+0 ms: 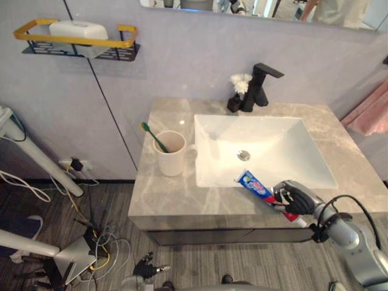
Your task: Organize washtable
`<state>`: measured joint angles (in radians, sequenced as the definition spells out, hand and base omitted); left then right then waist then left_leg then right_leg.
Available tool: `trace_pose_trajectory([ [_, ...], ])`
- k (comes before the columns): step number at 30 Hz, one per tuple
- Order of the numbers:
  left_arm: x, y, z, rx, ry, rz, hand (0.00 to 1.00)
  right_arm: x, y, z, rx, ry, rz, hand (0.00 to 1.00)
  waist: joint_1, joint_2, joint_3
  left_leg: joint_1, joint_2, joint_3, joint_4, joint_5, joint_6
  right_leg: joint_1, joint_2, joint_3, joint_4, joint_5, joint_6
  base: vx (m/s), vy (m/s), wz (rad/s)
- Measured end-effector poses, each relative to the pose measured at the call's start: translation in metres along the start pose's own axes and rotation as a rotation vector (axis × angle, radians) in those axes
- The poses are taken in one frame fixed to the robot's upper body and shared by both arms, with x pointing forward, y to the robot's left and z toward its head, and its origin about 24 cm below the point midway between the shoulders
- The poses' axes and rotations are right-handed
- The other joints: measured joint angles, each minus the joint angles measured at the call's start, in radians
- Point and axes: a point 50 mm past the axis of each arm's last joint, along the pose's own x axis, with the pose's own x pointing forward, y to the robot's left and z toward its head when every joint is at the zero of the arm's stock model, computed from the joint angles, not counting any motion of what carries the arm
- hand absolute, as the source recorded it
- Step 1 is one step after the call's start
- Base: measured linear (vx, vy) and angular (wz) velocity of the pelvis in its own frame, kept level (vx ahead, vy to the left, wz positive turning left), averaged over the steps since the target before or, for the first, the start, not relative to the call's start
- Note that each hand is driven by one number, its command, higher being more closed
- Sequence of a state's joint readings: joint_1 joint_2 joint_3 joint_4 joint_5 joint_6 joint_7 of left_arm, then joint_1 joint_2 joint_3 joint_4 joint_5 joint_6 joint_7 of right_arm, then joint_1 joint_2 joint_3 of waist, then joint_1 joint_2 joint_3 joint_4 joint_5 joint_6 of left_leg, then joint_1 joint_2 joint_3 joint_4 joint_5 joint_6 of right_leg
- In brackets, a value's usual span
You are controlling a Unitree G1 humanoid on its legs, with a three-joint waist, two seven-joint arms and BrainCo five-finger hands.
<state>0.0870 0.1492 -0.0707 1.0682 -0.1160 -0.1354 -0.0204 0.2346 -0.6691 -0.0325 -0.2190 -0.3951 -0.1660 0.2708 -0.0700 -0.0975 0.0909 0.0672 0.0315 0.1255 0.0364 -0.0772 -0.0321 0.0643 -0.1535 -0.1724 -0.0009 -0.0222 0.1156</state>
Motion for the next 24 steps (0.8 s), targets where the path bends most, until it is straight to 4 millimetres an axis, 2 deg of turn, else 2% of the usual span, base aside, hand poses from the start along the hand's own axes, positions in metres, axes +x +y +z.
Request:
trace_pose_trajectory([
  [13,-0.001,0.004,-0.003,-0.039,0.004,0.046,0.00,0.001,-0.003,0.001,0.103,0.055,-0.371,1.00,0.000,0.011,0.003,-0.001,-0.001,0.001,0.000,0.000,0.000,0.001,0.000,0.003,-0.007,0.006,0.000,0.00,0.000,0.00],
  [21,-0.002,0.006,-0.005,-0.075,0.004,0.085,0.00,-0.001,-0.001,0.003,0.142,0.086,-0.508,1.00,0.000,0.027,0.005,-0.002,-0.002,-0.012,0.000,0.000,0.000,0.018,0.001,-0.013,-0.029,0.015,0.000,0.00,-0.006,0.05],
  [24,-0.004,0.014,-0.007,-0.115,0.007,0.133,0.00,0.000,0.000,0.007,0.167,0.076,-0.539,1.00,0.006,0.034,0.006,-0.002,0.000,-0.015,0.000,0.001,0.000,0.021,0.004,-0.016,-0.031,0.015,0.000,-0.01,-0.015,0.03],
])
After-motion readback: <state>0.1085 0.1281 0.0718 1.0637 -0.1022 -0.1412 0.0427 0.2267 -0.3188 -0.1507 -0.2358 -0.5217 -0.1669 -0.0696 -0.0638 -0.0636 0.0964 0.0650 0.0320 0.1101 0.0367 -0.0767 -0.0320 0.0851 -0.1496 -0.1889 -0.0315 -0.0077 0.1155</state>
